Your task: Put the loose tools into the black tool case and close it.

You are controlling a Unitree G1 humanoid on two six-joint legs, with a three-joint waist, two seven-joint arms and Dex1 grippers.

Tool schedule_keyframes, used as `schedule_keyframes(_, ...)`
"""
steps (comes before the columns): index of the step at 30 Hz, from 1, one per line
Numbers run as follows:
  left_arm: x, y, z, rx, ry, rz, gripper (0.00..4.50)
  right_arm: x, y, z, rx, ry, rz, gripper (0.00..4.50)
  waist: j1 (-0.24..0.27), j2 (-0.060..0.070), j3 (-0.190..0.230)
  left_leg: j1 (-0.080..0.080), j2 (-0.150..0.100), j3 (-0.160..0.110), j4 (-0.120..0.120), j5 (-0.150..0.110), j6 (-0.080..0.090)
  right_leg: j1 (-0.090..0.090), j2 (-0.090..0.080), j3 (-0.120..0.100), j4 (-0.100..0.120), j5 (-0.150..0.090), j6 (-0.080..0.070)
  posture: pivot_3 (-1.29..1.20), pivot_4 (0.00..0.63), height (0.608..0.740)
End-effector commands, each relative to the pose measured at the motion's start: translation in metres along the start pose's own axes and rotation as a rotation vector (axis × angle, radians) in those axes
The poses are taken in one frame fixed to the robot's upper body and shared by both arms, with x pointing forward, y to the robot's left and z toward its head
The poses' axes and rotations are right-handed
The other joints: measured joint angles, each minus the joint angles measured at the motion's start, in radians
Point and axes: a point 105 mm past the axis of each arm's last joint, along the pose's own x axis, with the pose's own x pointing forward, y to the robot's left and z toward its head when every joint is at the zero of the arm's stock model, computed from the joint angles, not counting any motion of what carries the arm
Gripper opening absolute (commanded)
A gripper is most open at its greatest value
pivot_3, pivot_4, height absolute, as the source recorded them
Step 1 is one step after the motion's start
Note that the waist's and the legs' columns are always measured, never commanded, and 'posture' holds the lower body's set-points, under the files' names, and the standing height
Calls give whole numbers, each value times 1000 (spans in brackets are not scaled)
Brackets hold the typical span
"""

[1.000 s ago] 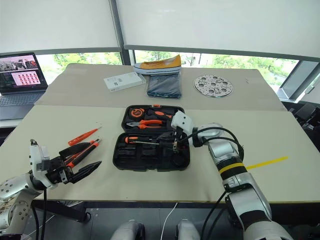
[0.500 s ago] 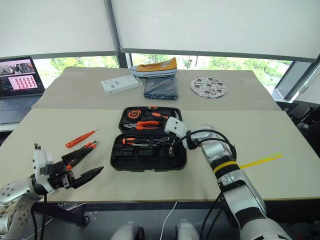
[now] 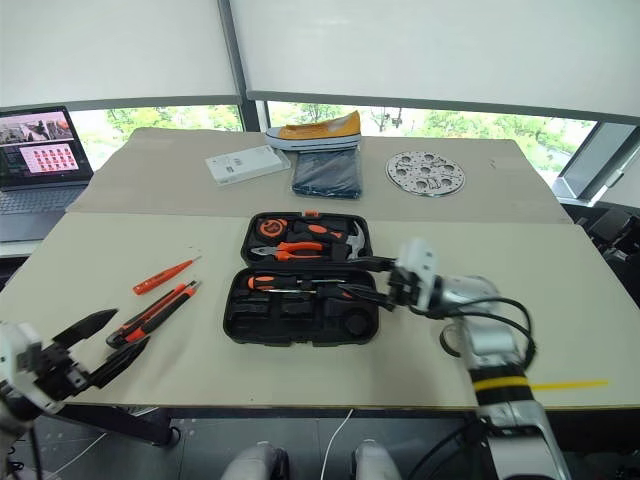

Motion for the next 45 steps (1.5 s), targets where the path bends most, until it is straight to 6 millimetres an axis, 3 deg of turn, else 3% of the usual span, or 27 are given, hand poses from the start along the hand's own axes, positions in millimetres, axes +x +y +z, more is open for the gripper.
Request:
schedule_keyframes(1,-46,31,8,10,-28,227,4500,-34,4,18,-109,-73,-89,3829,-1,0,0,0,0,0,0,0,0,0,0,0,0,0,0,0,150,740)
schedule_keyframes(3,-69,39,-1,-27,1,320,4500,-48,16,16,-29,-62,-78,3829,-3,0,1,1,1,0,0,0,0,0,0,0,0,-1,-2,0,150,740)
schedule_keyframes(5,-88,45,-16,-80,37,403,4500,-53,24,15,1,-65,-96,4292,-5,0,1,1,1,0,0,0,0,0,0,1,1,-6,-5,0,150,740)
schedule_keyframes(9,-98,46,-29,-153,56,451,4500,-58,24,17,-36,-88,-206,4475,-4,-2,1,6,2,-4,0,-6,-10,1,-2,0,3,-8,1,0,150,740)
schedule_keyframes(13,-67,60,-4,-167,-25,396,4500,-57,38,17,-67,-89,-188,4475,16,-5,1,7,3,-4,0,-7,-11,-1,-4,-3,2,-8,1,0,150,740)
schedule_keyframes(18,-10,72,22,-165,41,265,4500,-51,34,29,-86,-112,-190,4475,26,-5,1,6,3,-4,0,-7,-12,-1,-4,-4,2,-8,2,0,150,740)
schedule_keyframes(22,32,79,18,-66,336,204,4500,-41,33,43,-72,-146,-171,4475,19,-4,1,5,2,-3,0,-6,-11,1,-3,-2,3,-7,1,0,150,740)
schedule_keyframes(25,60,84,24,-75,356,153,4500,-34,35,47,-62,-152,-149,4475,13,-3,1,5,1,1,0,-2,-4,1,-2,-1,6,-4,1,0,150,740)
schedule_keyframes(33,123,94,7,-10,482,41,4500,-38,34,49,-64,-121,-156,4475,8,-5,2,1,1,5,-1,-6,-8,-1,4,-1,4,-5,0,0,150,740)
schedule_keyframes(40,153,84,-7,9,520,-44,4500,-49,39,52,-62,-81,-168,4475,19,-7,3,0,1,5,0,-6,-8,0,4,-1,3,-5,1,0,150,740)
schedule_keyframes(44,160,77,-15,3,520,-77,3517,-52,43,52,-57,-66,-164,4500,22,-7,3,1,1,5,1,-6,-8,1,4,-1,4,-5,1,0,150,740)
schedule_keyframes(45,160,76,-16,0,519,-83,3064,-53,43,52,-57,-64,-163,4500,22,-7,3,2,1,6,1,-6,-7,1,3,-1,4,-5,2,0,150,740)
